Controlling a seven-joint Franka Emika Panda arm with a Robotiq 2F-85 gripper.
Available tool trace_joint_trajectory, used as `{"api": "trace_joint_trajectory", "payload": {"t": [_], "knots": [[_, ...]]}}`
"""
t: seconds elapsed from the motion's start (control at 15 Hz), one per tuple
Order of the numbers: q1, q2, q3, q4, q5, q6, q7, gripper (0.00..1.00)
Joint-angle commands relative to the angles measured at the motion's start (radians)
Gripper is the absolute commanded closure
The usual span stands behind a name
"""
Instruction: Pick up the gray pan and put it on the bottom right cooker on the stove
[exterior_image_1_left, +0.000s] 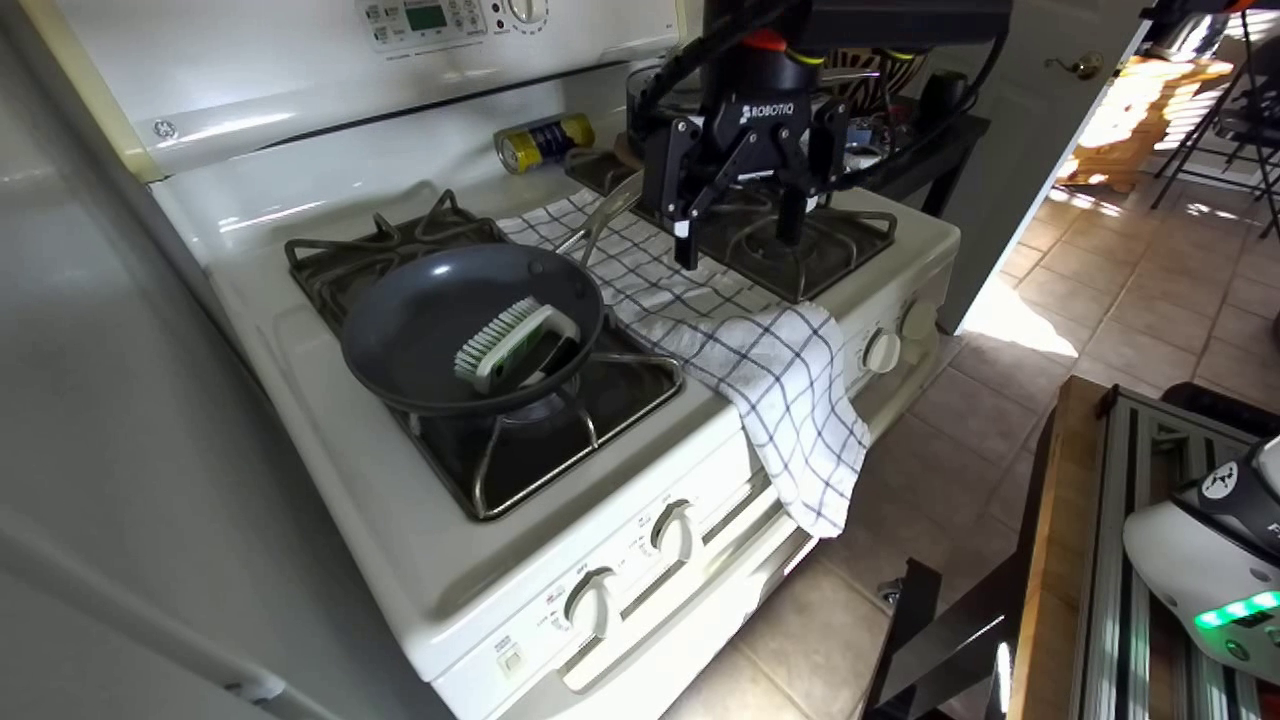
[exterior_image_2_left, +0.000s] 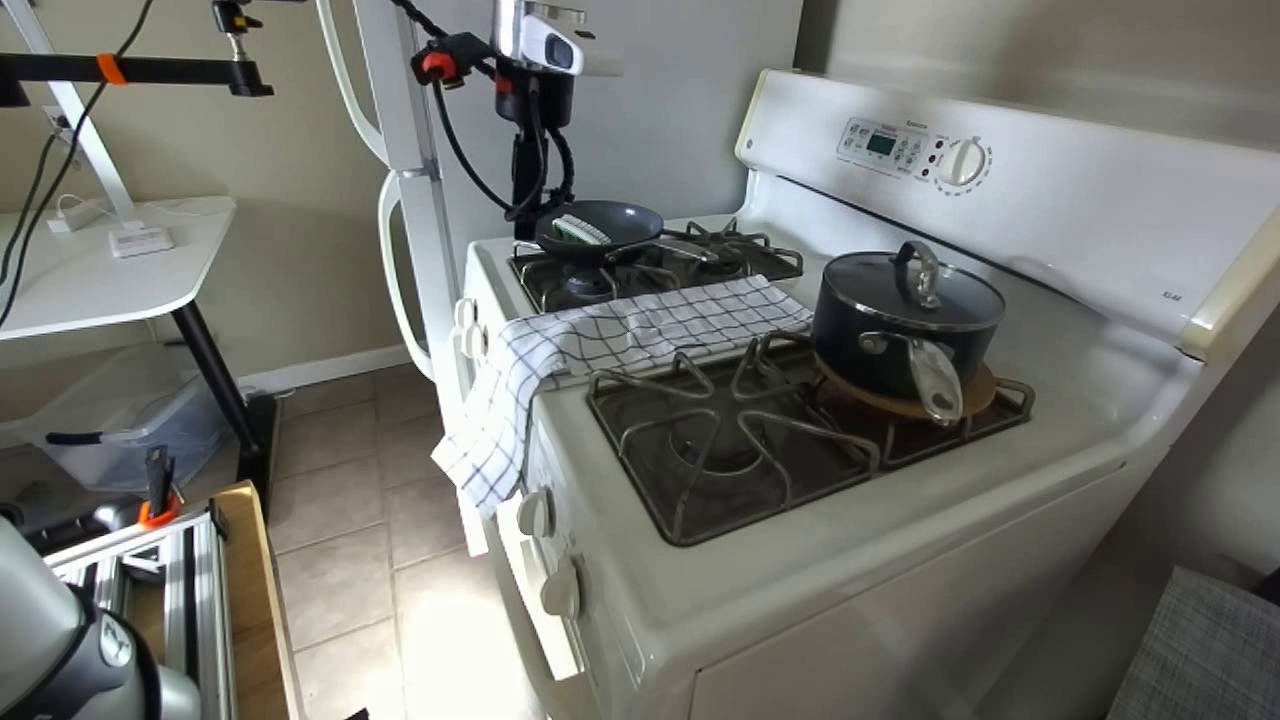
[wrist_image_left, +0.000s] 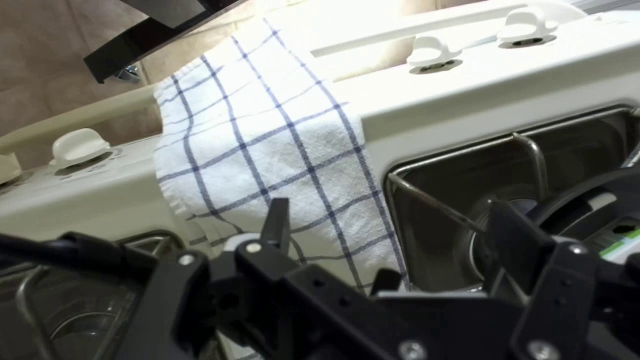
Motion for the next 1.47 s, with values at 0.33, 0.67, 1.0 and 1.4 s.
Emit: {"api": "trace_joint_trajectory", "payload": {"t": [0.33, 0.67, 1.0, 1.4], "knots": [[0.057, 0.107, -0.028, 0.01, 0.1, 0.224, 0.089, 0.0], [0.062, 0.11, -0.035, 0.009, 0.095, 0.237, 0.082, 0.0], [0.06, 0.146, -0.047, 0.024, 0.229, 0.249, -0.031, 0.0], [0.061, 0.208, -0.051, 0.017, 0.308, 0.401, -0.175, 0.0]]}}
